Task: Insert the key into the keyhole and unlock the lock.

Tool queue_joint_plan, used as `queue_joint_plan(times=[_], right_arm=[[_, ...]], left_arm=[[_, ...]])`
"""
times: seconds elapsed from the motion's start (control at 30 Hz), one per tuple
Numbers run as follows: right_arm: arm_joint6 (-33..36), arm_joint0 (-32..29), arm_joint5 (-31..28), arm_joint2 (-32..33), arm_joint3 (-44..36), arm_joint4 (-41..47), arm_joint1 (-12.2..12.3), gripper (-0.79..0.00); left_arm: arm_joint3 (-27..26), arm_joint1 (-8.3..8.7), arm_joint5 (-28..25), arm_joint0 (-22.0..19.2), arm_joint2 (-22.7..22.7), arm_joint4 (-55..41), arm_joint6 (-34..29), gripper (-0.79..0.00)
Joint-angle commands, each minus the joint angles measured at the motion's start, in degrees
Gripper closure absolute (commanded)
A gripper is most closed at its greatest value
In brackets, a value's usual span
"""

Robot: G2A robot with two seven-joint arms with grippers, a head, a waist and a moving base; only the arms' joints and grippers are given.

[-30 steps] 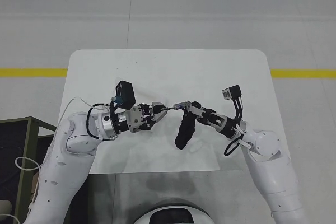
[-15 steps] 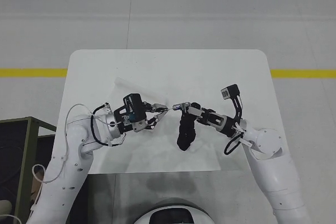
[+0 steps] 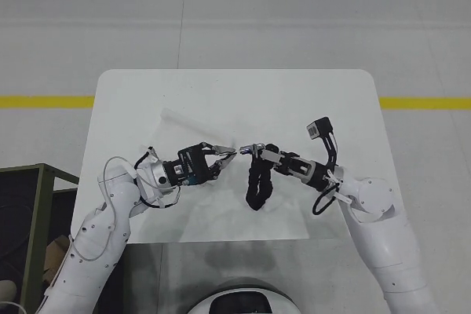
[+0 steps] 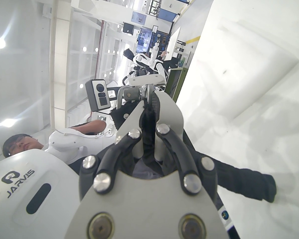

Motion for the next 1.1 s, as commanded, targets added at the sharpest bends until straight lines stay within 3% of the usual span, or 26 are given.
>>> queue_joint_plan(times=[0.0, 0.17, 0.27, 0.43, 0.63, 0.83, 0.93, 1.03, 1.07], right_arm=[[-1.1, 0.0, 0.6, 0.3, 0.4, -0.1, 0.1, 0.0], [-6.3, 0.0, 0.3, 2.8, 0.6, -2.9, 0.4, 0.0], [-9.9, -0.4, -1.7, 5.3, -0.9, -11.8, 1.0, 0.0], [-17.7, -2.5, -6.7, 7.7, -6.9, -40.0, 2.1, 0.0], [-30.9, -5.6, -12.6, 5.2, -12.2, -73.7, 2.7, 0.0], [-44.9, -8.2, -8.2, -0.1, -11.6, -103.6, 3.0, 0.0], [-50.5, -9.2, -5.0, -1.8, -10.2, -108.9, 3.0, 0.0], [-52.9, -9.9, -1.2, -0.9, -9.2, -106.4, 2.8, 0.0], [-53.8, -10.5, -1.2, -0.9, -8.7, -101.9, 2.6, 0.0]], left_arm=[[0.0, 0.0, 0.0, 0.0, 0.0, 0.0, 0.0, -0.785], [0.0, 0.0, 0.0, 0.0, 0.0, 0.0, 0.0, -0.785], [0.0, 0.0, 0.0, 0.0, 0.0, 0.0, 0.0, -0.785], [0.0, 0.0, 0.0, 0.0, 0.0, 0.0, 0.0, -0.785], [0.0, 0.0, 0.0, 0.0, 0.0, 0.0, 0.0, -0.785], [0.0, 0.0, 0.0, 0.0, 0.0, 0.0, 0.0, -0.785], [0.0, 0.0, 0.0, 0.0, 0.0, 0.0, 0.0, -0.785], [0.0, 0.0, 0.0, 0.0, 0.0, 0.0, 0.0, -0.785], [0.0, 0.0, 0.0, 0.0, 0.0, 0.0, 0.0, -0.785]])
